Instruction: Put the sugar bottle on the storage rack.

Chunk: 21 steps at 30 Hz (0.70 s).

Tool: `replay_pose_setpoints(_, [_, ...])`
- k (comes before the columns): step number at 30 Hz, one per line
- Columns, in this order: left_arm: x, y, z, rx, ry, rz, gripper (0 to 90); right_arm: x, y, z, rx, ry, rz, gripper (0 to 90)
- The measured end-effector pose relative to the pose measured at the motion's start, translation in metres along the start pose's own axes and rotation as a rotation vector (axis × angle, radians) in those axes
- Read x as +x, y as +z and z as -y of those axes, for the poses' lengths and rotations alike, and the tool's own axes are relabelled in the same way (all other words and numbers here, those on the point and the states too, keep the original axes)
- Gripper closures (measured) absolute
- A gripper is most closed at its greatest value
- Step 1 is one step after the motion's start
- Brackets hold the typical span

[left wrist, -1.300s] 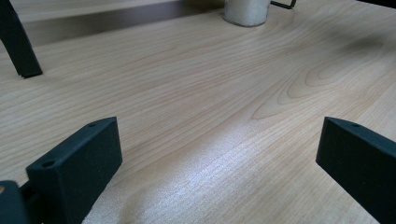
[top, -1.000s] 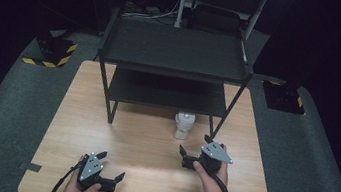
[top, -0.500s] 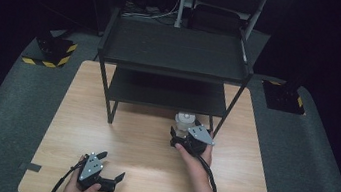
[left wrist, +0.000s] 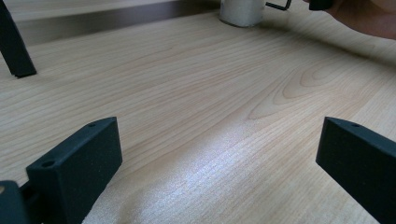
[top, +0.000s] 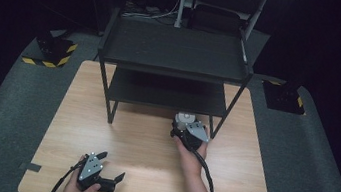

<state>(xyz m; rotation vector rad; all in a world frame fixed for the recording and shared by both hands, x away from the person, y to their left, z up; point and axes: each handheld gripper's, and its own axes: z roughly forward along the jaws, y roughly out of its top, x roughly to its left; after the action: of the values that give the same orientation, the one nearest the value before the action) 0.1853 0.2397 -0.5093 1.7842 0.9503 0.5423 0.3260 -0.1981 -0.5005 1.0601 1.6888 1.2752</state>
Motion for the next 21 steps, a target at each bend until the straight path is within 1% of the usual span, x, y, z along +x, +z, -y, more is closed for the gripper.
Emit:
replay_pose_setpoints(5, [0.0, 0.0, 0.0, 0.001, 0.0, 0.001, 0.6, -0.002, -0.001, 0.002, -0.009, 0.006, -0.002, 28.9])
replay_pose_setpoints(11, [0.0, 0.0, 0.0, 0.0, 0.001, -0.001, 0.6, -0.003, -0.001, 0.0, -0.004, 0.001, -0.007, 29.3])
replay_pose_setpoints(15, [0.0, 0.0, 0.0, 0.0, 0.0, 0.0, 0.6, -0.001, -0.003, -0.001, -0.001, -0.018, -0.004, 29.4])
replay_pose_setpoints(16, [0.0, 0.0, 0.0, 0.0, 0.0, 0.001, 0.6, -0.001, -0.006, -0.001, -0.001, -0.027, -0.012, 29.5])
replay_pose_setpoints(21, [0.001, 0.0, 0.0, 0.001, -0.002, 0.002, 0.6, -0.003, -0.013, -0.002, -0.004, -0.01, -0.02, 29.5])
